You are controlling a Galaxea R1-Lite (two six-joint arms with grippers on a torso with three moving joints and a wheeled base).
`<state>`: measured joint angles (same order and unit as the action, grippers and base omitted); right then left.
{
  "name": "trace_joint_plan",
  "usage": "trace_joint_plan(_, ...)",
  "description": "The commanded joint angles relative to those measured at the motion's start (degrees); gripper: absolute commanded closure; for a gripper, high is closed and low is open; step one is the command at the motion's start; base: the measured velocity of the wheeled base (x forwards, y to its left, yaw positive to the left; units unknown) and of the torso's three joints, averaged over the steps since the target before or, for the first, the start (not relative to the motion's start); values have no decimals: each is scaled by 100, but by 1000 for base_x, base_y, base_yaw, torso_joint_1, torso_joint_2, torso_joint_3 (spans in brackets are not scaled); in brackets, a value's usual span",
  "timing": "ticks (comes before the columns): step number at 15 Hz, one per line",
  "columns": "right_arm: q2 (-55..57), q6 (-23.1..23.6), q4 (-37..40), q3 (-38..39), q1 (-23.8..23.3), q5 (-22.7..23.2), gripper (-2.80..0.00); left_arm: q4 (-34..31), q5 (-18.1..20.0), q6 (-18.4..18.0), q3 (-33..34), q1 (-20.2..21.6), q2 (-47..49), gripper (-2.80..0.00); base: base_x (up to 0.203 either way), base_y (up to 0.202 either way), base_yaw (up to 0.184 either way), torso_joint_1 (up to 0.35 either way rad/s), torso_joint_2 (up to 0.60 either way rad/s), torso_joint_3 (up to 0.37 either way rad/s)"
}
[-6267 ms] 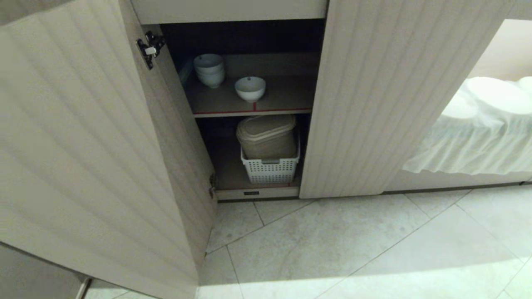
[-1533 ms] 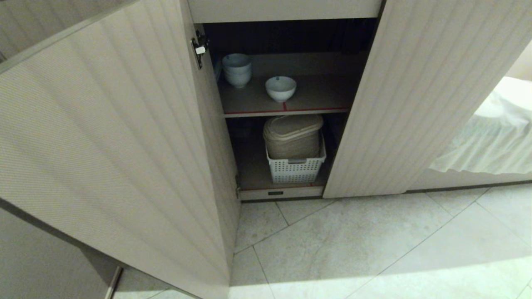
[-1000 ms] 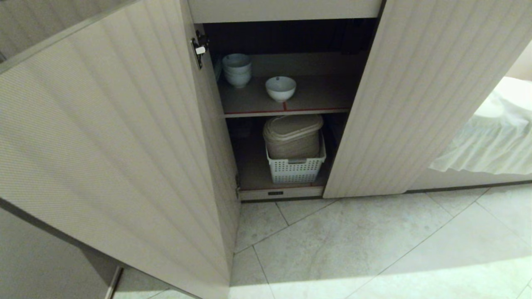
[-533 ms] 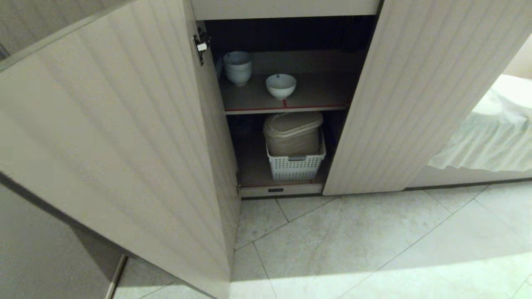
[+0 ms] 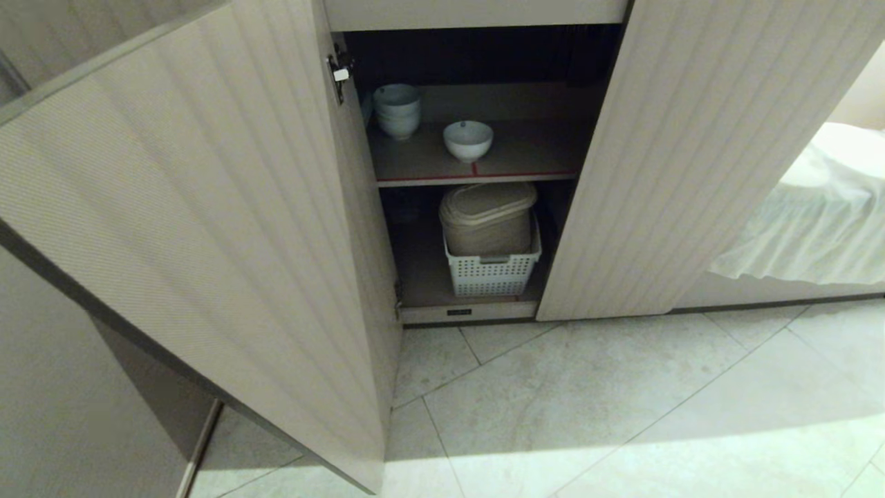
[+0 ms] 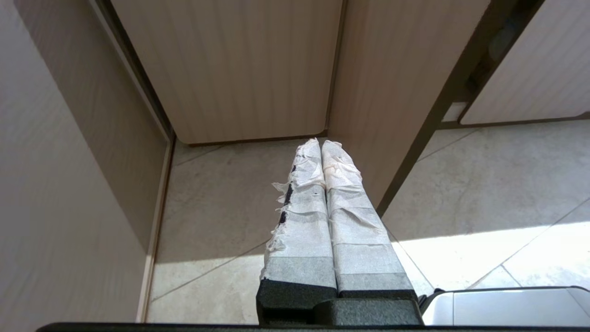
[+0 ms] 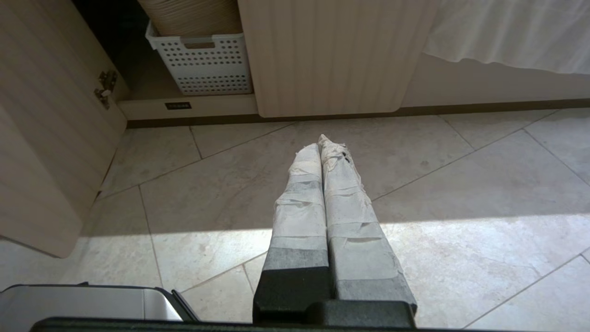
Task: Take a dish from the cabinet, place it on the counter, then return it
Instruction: Close the cabinet door
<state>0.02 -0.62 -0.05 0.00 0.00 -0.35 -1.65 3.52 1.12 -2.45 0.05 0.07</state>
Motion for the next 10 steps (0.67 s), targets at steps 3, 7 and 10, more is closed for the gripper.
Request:
trace_joint_plan(3, -2, 1, -4, 0, 0, 0, 0, -2, -80, 2, 8, 4, -7, 0, 0, 0, 0, 0, 0, 0)
trace_joint_plan(7, -2, 1, -4, 0, 7, 0, 0, -25, 367, 45, -73, 4, -7, 0, 0, 0, 0, 0, 0, 0)
trace_joint_plan(10, -2, 1, -4, 0, 5, 0, 0, -299, 996, 22, -385, 4, 185, 0, 0, 0, 0, 0, 0, 0)
